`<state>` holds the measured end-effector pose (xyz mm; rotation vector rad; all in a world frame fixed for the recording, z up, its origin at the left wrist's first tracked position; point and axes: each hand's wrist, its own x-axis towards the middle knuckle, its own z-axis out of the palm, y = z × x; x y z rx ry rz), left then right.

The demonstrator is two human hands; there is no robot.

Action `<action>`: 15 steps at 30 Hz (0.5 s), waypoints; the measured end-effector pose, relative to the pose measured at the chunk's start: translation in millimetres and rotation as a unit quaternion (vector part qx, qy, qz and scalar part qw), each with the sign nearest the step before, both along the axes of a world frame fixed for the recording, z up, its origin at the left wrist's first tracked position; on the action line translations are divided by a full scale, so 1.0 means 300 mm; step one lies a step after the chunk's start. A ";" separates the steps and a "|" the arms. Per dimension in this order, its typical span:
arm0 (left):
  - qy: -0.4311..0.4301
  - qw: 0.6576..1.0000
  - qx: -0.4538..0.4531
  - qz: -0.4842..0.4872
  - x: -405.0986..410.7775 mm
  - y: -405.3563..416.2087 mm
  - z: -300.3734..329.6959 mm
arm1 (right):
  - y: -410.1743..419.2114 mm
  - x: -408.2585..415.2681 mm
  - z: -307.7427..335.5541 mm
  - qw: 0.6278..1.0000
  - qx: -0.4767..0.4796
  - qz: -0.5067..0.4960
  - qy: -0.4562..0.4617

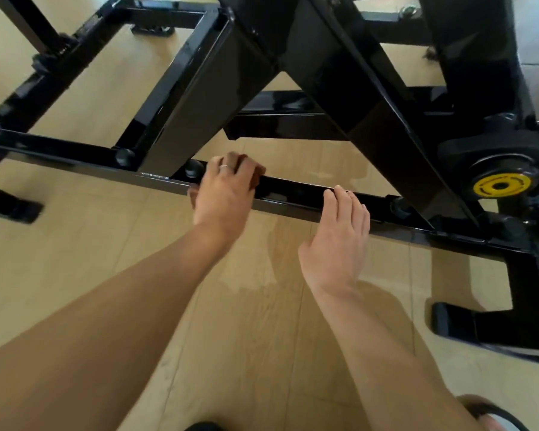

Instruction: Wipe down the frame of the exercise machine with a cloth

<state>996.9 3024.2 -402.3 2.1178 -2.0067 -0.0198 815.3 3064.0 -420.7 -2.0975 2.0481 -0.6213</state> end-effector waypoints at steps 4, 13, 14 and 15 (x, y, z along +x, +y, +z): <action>-0.012 0.988 -0.066 -0.143 -0.231 0.068 -0.056 | -0.009 -0.030 -0.009 0.999 -0.045 -0.003 -0.019; 0.120 0.989 -0.084 0.028 -0.004 0.169 -0.053 | 0.001 -0.012 -0.010 0.999 -0.008 -0.001 -0.031; 0.188 0.973 -0.099 0.090 -0.006 0.174 -0.044 | 0.000 -0.010 -0.009 0.999 -0.006 -0.001 -0.033; 0.249 0.948 -0.125 0.152 -0.024 0.164 -0.031 | 0.000 -0.010 -0.007 0.999 -0.003 -0.001 -0.034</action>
